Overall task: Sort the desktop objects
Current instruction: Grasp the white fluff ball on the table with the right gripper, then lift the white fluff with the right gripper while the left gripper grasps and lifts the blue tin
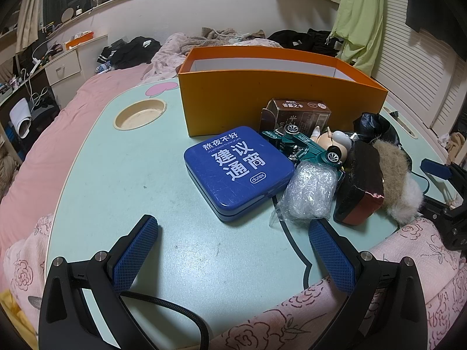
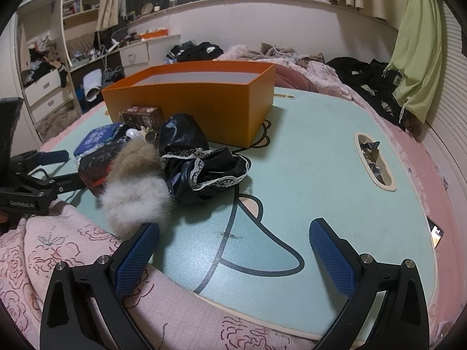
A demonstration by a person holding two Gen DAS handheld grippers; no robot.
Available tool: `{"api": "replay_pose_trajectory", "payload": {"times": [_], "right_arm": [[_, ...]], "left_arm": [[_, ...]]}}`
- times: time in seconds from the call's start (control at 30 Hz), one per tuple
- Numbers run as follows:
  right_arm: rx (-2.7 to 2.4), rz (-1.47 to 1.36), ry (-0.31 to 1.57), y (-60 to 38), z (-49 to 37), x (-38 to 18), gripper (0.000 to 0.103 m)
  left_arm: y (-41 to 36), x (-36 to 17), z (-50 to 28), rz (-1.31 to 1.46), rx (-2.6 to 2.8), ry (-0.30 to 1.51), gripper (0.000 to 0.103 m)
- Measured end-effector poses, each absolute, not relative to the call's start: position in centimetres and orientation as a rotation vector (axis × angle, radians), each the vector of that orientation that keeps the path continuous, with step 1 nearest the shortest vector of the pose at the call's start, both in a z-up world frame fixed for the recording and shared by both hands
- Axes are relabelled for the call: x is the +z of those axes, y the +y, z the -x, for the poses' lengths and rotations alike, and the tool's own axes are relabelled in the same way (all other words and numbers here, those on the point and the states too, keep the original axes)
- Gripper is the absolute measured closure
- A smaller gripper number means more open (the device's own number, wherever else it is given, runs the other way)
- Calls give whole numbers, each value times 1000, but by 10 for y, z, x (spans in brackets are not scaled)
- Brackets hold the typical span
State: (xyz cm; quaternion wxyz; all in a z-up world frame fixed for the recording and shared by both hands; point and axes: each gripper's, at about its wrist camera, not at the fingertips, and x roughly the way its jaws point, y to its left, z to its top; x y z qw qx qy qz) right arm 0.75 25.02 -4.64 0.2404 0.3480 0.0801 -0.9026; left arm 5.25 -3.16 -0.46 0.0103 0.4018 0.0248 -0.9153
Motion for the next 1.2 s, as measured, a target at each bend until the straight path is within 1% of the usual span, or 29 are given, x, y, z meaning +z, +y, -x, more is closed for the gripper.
{"api": "replay_pose_trajectory", "payload": {"times": [0.1,0.2,0.23,0.3,0.33,0.37,0.4,0.43,0.5,0.53,0.6,0.77,0.9,1.1,1.2], "right_arm": [[-2471,-865,168,257,-15,-37,9],[-2442,-742,167,254,-31,-23,14],[-2410,-729,172,250,-34,-20,15],[-2339,-736,190,237,-35,-16,21],[-2320,-750,212,231,-34,-16,22],[-2302,-774,239,224,-31,-18,26],[-2264,-813,265,216,-27,-22,33],[-2231,-847,285,209,-23,-25,36],[-2183,-914,336,195,-17,-34,49],[-2164,-930,347,191,-15,-37,52],[-2145,-931,355,187,-15,-40,62],[-2175,-871,308,197,-24,-40,64],[-2203,-742,227,219,-36,-29,64],[-2270,-690,178,230,-37,-23,64],[-2267,-707,176,230,-34,-24,63]], "left_arm": [[-32,-5,-52,-1255,-2858,78,0],[-31,-5,-52,-1254,-2859,78,0],[-31,-5,-52,-1254,-2860,78,0],[-31,-5,-52,-1254,-2860,78,0],[-31,-5,-52,-1254,-2860,78,0],[-30,-5,-52,-1253,-2860,78,0],[-31,-5,-52,-1253,-2860,78,0],[-31,-5,-53,-1254,-2860,79,0],[-31,-5,-53,-1253,-2860,78,0],[-31,-5,-53,-1253,-2860,78,0],[-31,-5,-52,-1253,-2860,79,0],[-32,-5,-53,-1252,-2861,78,0],[-30,-3,-54,-1236,-2872,104,0],[-61,8,-71,-1081,-2907,370,0],[-64,13,-67,-1083,-2885,400,0]]}}
